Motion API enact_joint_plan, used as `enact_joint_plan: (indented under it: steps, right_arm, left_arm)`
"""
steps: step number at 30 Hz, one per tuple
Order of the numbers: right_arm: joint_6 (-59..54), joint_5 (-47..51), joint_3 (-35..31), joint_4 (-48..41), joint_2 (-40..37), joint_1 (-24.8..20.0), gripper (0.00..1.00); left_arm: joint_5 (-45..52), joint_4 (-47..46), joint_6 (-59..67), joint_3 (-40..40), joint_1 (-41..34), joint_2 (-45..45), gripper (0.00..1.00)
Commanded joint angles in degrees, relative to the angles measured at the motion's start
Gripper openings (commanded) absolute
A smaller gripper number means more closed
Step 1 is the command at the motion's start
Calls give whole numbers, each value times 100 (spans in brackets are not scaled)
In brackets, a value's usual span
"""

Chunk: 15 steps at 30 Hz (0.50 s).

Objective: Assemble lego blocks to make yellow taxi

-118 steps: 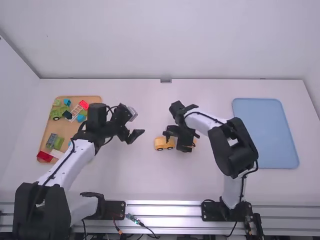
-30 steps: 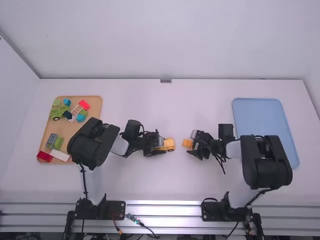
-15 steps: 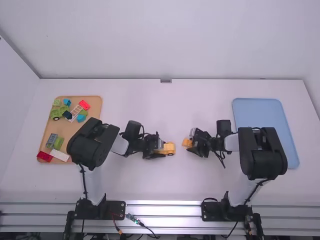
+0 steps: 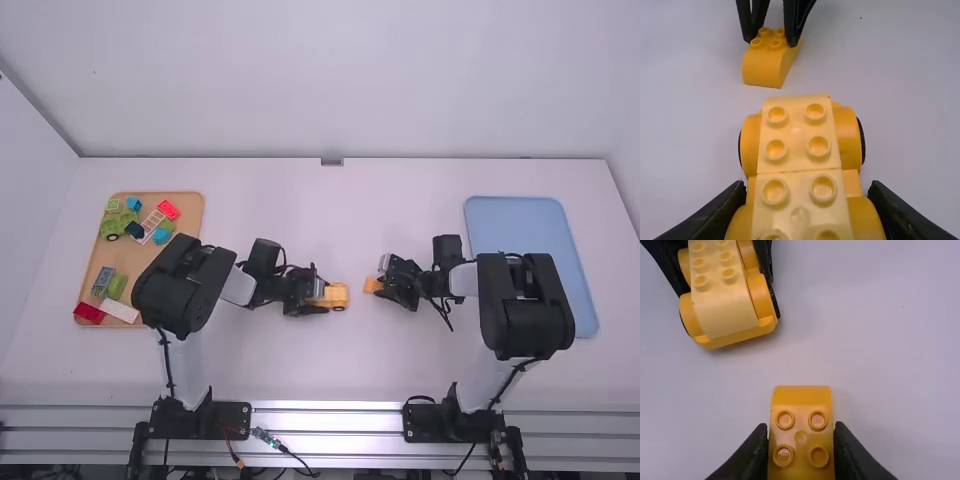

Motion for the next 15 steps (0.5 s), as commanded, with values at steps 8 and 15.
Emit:
enact_joint_plan:
  steps: [8, 15]
  right_arm:
    - [-24, -66, 70, -33, 69, -11, 49]
    - [26, -7, 59, -70, 69, -15, 49]
  left_arm:
    - [-111, -44, 299, -50, 4, 81, 42]
    - [-114, -39, 299, -48, 7, 81, 41]
